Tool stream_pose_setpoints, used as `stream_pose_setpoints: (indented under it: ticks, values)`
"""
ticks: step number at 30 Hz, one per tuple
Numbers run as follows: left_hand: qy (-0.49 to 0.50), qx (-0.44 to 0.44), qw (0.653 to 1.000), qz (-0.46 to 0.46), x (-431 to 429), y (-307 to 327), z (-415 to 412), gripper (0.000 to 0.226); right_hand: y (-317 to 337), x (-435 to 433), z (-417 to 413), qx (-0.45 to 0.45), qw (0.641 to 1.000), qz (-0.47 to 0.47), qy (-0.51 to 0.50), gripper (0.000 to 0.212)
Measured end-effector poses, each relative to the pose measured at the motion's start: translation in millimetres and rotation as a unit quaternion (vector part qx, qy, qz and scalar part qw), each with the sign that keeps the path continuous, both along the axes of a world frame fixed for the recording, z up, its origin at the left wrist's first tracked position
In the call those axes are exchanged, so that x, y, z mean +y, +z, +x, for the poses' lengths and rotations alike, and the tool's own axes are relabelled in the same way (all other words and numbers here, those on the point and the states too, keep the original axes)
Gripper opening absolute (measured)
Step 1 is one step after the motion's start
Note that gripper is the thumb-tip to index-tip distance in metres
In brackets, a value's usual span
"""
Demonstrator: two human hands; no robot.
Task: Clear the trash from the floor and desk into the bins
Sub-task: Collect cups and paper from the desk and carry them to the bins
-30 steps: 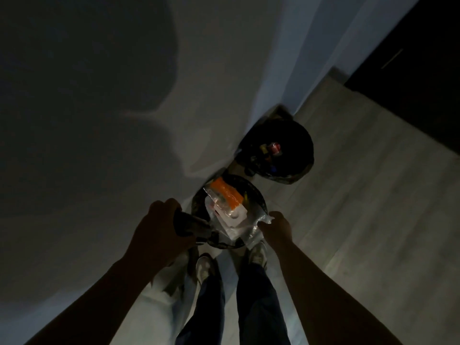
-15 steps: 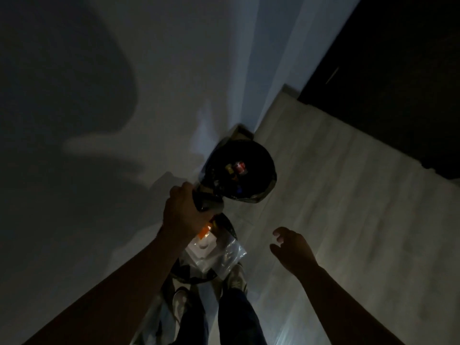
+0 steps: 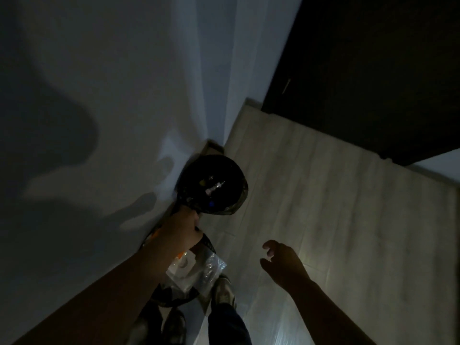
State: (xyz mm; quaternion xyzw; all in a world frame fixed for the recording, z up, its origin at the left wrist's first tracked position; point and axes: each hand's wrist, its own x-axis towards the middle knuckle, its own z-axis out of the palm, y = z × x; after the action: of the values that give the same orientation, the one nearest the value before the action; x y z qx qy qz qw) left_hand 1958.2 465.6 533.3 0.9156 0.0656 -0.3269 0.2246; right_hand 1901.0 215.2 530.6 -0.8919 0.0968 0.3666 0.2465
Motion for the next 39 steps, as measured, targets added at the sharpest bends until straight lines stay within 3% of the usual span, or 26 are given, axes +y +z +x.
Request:
stream_pose_setpoints:
  ticks: [4,9,13,19,22,28,34,39]
  values:
    - [-0.099,0.000,0.995,0.020,-1.8,34.7,-21.2,0.042,34.5,-1.7,-14.2,-0.017,1.000,-0.019,0.016,0.042]
    - [-0.181,-0.011,0.983,0.036,-3.0,93.7,-52.7,0.035,102.1,1.7,-50.8,-0.059,0.998,-0.019,0.006,0.043]
    - [-0.236,-0.048,0.970,-0.020,-14.4,156.3,-81.7,0.034,178.7,1.4,-100.4,-0.141,0.989,-0.011,-0.051,0.044]
    - [-0.358,-0.166,0.915,-0.083,-82.2,274.6,-115.0,0.032,299.3,-34.4,-191.3,-0.214,0.965,-0.096,-0.116,0.045]
    - [-0.429,-0.213,0.870,-0.117,-135.7,327.7,-138.3,0.028,359.2,-67.4,-245.9,-0.244,0.943,-0.158,-0.166,0.046]
    - [-0.551,-0.325,0.745,-0.190,-271.0,440.4,-233.7,0.037,470.2,-130.5,-395.3,-0.302,0.864,-0.277,-0.292,0.048]
    - [-0.633,-0.371,0.602,-0.315,-389.2,536.3,-405.3,0.035,557.6,-171.1,-585.3,-0.332,0.759,-0.402,-0.390,0.045]
    - [-0.693,-0.357,0.485,-0.396,-447.8,578.4,-561.8,0.040,606.7,-175.2,-733.2,-0.317,0.677,-0.485,-0.455,0.047]
